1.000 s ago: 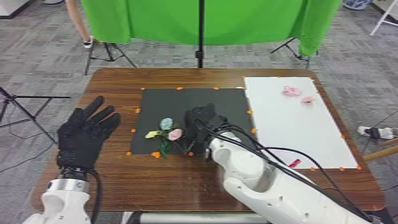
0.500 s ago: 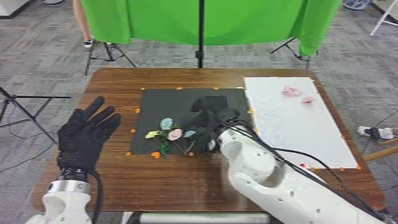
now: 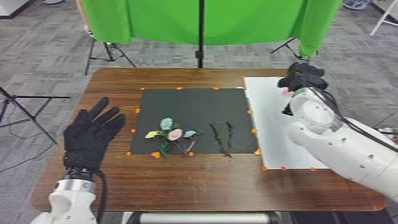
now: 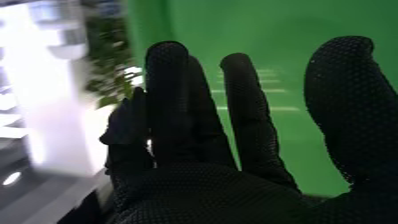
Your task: Arrange flowers
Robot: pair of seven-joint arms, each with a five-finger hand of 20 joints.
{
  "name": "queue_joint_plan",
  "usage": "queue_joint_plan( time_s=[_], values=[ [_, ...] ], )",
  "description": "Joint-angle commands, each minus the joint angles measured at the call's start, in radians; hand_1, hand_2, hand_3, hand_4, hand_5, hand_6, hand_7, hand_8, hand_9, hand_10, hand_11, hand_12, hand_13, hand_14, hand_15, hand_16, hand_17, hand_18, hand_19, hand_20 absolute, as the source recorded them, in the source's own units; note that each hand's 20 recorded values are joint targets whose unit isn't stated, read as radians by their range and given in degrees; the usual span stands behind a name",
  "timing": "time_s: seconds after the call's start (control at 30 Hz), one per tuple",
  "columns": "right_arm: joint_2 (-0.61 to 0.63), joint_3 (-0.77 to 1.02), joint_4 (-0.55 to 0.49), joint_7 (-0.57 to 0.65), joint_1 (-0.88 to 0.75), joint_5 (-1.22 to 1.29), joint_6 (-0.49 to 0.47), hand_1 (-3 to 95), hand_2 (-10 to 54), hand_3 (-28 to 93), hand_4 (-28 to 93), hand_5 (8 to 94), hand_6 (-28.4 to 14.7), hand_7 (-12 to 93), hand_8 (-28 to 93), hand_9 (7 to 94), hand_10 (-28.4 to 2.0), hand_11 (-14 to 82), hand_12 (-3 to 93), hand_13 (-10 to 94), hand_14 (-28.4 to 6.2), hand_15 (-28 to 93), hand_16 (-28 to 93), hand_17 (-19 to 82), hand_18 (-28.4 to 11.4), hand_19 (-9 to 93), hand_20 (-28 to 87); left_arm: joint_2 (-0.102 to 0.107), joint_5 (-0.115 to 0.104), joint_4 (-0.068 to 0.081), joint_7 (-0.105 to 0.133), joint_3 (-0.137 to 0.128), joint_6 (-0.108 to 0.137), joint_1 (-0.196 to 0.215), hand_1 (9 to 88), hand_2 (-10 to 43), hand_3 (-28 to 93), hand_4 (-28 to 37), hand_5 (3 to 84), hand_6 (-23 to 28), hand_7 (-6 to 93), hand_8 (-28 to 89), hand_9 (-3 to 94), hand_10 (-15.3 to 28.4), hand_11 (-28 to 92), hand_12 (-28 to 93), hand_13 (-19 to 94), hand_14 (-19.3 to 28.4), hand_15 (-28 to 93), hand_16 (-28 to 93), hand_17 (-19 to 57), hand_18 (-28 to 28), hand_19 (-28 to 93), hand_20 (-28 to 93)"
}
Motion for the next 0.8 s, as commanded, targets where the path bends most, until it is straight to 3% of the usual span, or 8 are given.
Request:
queue_joint_plan(
  time_s=[0.03,0.2,0.3,0.5,0.57,0.6,0.73,0.8],
  values=[
    [0.030,0.115,0.061,0.020,-0.039,0.062,-0.189,31.6,-9.5,84,-28,47.0,-1.4,16,-13,43.2,-19.6,16.9,13.2,39,-16.4,75,6,15,-21.0,87,54,0.004,-0.010,0.001,0.001,0.006,0.004,0.004,20.4,10.1,77,-28.3,39.1,10.3,12.8,-9,36.1,21.1,25,12,26,28.3,54,-8,-8.1,28.4,59,9],
    [0.020,0.161,0.074,-0.003,-0.095,0.086,-0.247,32.5,-9.5,85,-28,44.3,0.0,16,-14,40.0,-20.1,16.0,13.4,35,-16.5,75,4,13,-20.6,87,55,0.006,-0.013,-0.007,0.008,0.000,0.011,0.018,20.4,10.1,77,-28.3,39.2,10.3,12.8,-9,36.1,21.1,25,12,26,28.2,54,-8,-8.1,28.4,59,9],
    [0.012,0.176,0.082,-0.007,-0.118,0.083,-0.277,33.0,-9.5,85,-28,44.3,1.1,17,-14,40.5,-19.7,15.8,13.3,35,-16.5,75,4,13,-20.6,87,55,-0.003,-0.007,-0.005,-0.007,-0.006,0.003,0.011,20.4,10.1,77,-28.3,39.3,10.4,12.8,-9,36.1,21.1,26,12,26,28.3,54,-8,-8.1,28.4,59,9],
    [-0.007,0.174,0.113,-0.049,-0.125,0.062,-0.306,34.4,-9.5,84,-28,49.7,3.7,19,-15,46.8,-17.3,16.8,13.2,40,-16.1,74,4,14,-20.9,87,56,-0.010,-0.006,-0.003,-0.017,-0.009,0.004,0.003,20.5,10.1,77,-28.3,39.4,10.5,12.9,-9,36.1,21.2,26,12,26,28.3,54,-8,-8.1,28.4,59,9],
    [-0.006,0.129,0.133,-0.068,-0.106,0.002,-0.275,35.0,-9.5,84,-28,52.4,5.1,20,-16,49.1,-16.2,17.3,13.1,41,-15.7,73,4,14,-21.1,87,56,-0.012,-0.005,-0.004,-0.019,-0.010,0.001,0.008,20.5,10.1,77,-28.3,39.5,10.5,12.8,-9,36.1,21.1,26,12,26,28.3,54,-8,-8.2,28.4,59,9],
    [-0.007,0.119,0.136,-0.073,-0.101,-0.009,-0.271,36.0,-9.5,83,-28,57.3,6.0,19,-16,53.8,-14.0,18.8,12.8,45,-14.4,72,5,15,-20.9,87,56,-0.012,-0.004,-0.003,-0.019,-0.009,-0.001,0.007,20.6,10.2,77,-28.3,39.4,10.6,12.8,-9,36.2,21.2,26,12,26,28.3,54,-8,-8.2,28.4,59,9],
    [0.009,0.047,0.148,-0.075,-0.083,-0.082,-0.161,43.6,-9.5,74,-28,72.1,6.8,17,-9,68.2,-11.0,21.9,13.9,56,-10.3,71,9,19,-20.0,89,54,-0.012,-0.005,-0.005,-0.015,-0.011,0.003,0.007,20.6,10.1,77,-28.3,39.5,10.6,12.8,-9,36.2,21.2,26,12,26,28.3,54,-8,-8.2,28.4,59,9],
    [0.016,0.037,0.143,-0.080,-0.087,-0.101,-0.137,49.9,-9.5,67,-28,82.8,6.6,16,-3,81.3,-8.0,17.3,23.4,63,-7.9,71,12,23,-19.5,91,52,-0.011,-0.007,-0.006,-0.012,-0.010,0.004,0.010,20.6,10.2,77,-28.3,39.5,10.6,12.8,-9,36.2,21.2,26,12,26,28.3,54,-8,-8.2,28.4,59,9]
  ],
)
